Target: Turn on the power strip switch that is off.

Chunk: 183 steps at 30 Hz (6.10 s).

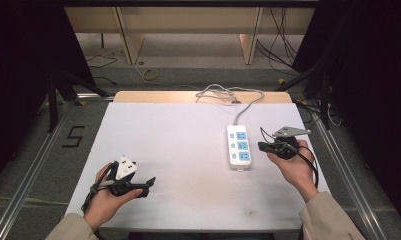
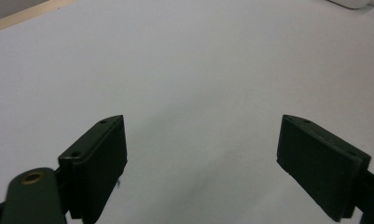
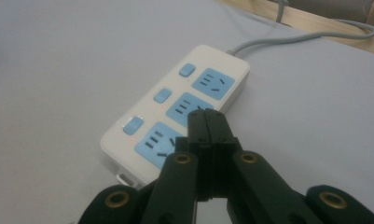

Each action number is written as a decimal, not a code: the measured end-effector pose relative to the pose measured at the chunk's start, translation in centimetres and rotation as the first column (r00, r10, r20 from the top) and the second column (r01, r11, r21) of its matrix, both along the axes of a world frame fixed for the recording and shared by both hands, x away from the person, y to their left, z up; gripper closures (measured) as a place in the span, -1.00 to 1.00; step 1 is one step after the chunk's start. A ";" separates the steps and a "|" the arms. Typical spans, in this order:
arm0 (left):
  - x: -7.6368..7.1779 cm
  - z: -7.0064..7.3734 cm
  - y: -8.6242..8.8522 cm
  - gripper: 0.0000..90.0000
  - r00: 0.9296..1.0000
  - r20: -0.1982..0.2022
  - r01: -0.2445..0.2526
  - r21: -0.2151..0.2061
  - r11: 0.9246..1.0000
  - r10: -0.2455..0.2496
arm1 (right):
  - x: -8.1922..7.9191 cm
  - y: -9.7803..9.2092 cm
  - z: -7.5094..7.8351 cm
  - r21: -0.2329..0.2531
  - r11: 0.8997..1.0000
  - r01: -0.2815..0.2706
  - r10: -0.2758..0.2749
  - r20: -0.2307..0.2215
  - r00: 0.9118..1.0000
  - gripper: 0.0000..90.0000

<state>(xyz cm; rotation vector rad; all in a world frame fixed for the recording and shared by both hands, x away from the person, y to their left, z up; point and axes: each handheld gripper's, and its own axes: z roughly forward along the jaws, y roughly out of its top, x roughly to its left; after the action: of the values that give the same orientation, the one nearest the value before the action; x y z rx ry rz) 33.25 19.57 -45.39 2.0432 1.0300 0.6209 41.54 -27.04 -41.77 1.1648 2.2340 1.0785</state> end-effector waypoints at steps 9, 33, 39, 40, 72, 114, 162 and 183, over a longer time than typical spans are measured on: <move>0.0 0.0 0.0 -0.65 1.000 0.001 0.002 0.001 1.000 -0.002 | 0.9 0.5 0.0 -0.008 1.000 0.000 0.000 -0.007 1.000 1.00; 0.0 0.0 0.0 -0.66 1.000 0.000 0.002 0.003 1.000 -0.002 | 2.8 2.0 0.0 -0.012 1.000 -0.003 0.003 -0.026 1.000 1.00; 0.0 0.0 0.0 -0.66 1.000 0.001 0.001 0.003 1.000 -0.001 | 3.2 2.4 -0.1 -0.022 1.000 -0.003 0.002 -0.036 0.999 1.00; 0.0 0.0 0.0 -0.66 1.000 0.001 0.001 0.003 1.000 -0.001 | 3.2 2.4 -0.1 -0.022 1.000 -0.003 0.002 -0.036 0.999 1.00; 0.1 -0.1 -0.1 -0.66 1.000 -0.005 0.005 0.006 1.000 -0.005 | 4.7 3.7 0.0 -0.030 1.000 -0.005 0.003 -0.056 0.998 1.00; 0.1 -0.1 -0.2 -0.66 1.000 -0.005 0.005 0.004 1.000 -0.005 | 6.5 5.7 0.5 -0.067 0.997 -0.025 0.020 -0.073 0.997 1.00; 0.1 -0.1 -0.3 -0.66 1.000 -0.006 0.016 0.009 1.000 -0.016 | 8.6 7.9 1.1 -0.102 0.994 -0.046 0.035 -0.099 0.994 1.00; 0.2 -0.1 -0.3 -0.66 1.000 -0.004 0.018 0.008 1.000 -0.018 | 9.4 8.3 0.9 -0.124 0.991 -0.043 0.027 -0.126 0.992 1.00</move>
<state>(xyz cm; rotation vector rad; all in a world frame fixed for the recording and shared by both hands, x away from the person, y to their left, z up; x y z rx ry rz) 33.40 19.26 -45.48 2.0596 1.0115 0.6132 50.97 -18.72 -40.90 1.1724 2.3882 0.8840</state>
